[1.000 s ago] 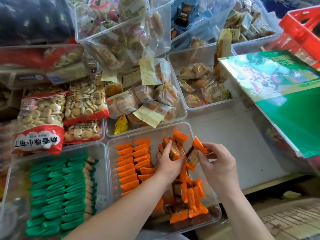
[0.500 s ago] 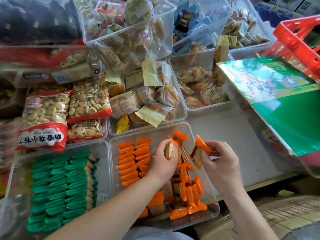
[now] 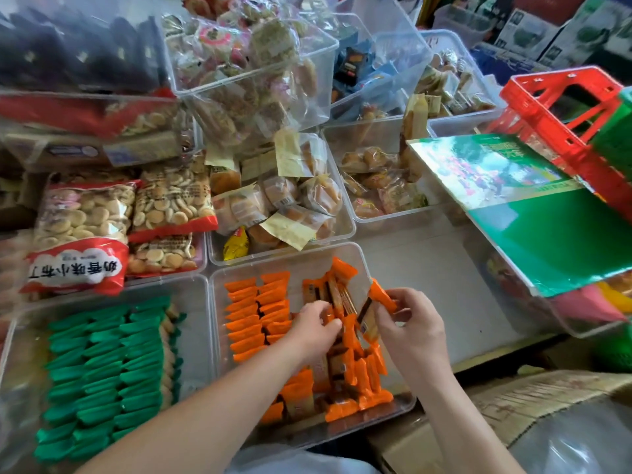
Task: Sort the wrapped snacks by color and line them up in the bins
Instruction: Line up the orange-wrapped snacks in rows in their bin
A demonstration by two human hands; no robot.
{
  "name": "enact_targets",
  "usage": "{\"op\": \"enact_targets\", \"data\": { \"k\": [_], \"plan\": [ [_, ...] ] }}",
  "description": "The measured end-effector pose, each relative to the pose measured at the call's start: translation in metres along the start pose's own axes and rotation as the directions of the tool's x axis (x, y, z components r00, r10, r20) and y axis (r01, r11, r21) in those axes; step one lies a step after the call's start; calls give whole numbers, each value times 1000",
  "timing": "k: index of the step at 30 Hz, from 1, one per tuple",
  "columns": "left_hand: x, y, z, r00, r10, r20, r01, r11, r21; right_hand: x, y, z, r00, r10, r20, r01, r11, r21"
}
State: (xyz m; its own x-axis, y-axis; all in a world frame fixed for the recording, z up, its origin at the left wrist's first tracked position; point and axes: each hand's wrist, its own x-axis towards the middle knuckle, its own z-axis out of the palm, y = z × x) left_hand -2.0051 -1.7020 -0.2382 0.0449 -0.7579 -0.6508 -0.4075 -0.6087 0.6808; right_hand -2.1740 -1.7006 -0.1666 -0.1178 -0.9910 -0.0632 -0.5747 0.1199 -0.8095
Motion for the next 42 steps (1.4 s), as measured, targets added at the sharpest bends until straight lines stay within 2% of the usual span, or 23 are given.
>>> {"op": "enact_targets", "data": {
  "k": [4, 7, 10, 13, 17, 19, 21, 25, 29, 32, 35, 38, 42],
  "plan": [
    [15, 11, 8, 987, -61, -148, 89, 978, 188, 3, 3, -1, 1000, 30, -3, -29, 999, 34],
    [22, 25, 11, 981, -114, -158, 157, 941, 300, 8, 2, 2, 999, 44, -6, -44, 996, 80],
    [31, 35, 12, 976, -193, -105, 219, 898, 382, 16, 2, 3, 998, 55, 1, -55, 993, 105],
    [33, 41, 9, 973, -218, -81, 232, 940, 249, 22, 1, 3, 999, 45, 21, -47, 992, 114],
    [33, 37, 5, 964, -179, -197, 186, 982, 20, 23, 5, 3, 999, 39, 36, -44, 988, 150],
    [38, 36, 4, 970, -209, -124, 191, 972, -138, 23, 8, 4, 998, 54, 40, -60, 985, 161],
    [40, 35, 1, 975, -221, -31, 210, 955, -208, 23, 11, 4, 997, 69, 43, -76, 983, 169],
    [43, 24, -3, 982, -185, -18, 178, 964, -195, 21, 11, 2, 996, 66, 57, -75, 983, 167],
    [37, 24, 2, 999, -39, 13, 41, 986, -161, 20, 9, -1, 996, 79, 52, -87, 980, 180],
    [30, 29, 6, 998, 7, -58, -9, 999, -37, 17, 8, -2, 996, 75, 37, -81, 984, 161],
    [19, 24, 0, 992, 72, -104, -73, 997, 1, 13, 8, -6, 997, 65, 34, -68, 991, 116],
    [-5, 19, -16, 989, 120, -83, -126, 990, -69, 8, 6, -9, 990, 71, 121, -73, 997, 16],
    [-43, 8, -34, 972, 205, -117, -219, 968, -122, 0, 0, -8, 939, 163, 304, -91, 968, -235]
  ]
}}
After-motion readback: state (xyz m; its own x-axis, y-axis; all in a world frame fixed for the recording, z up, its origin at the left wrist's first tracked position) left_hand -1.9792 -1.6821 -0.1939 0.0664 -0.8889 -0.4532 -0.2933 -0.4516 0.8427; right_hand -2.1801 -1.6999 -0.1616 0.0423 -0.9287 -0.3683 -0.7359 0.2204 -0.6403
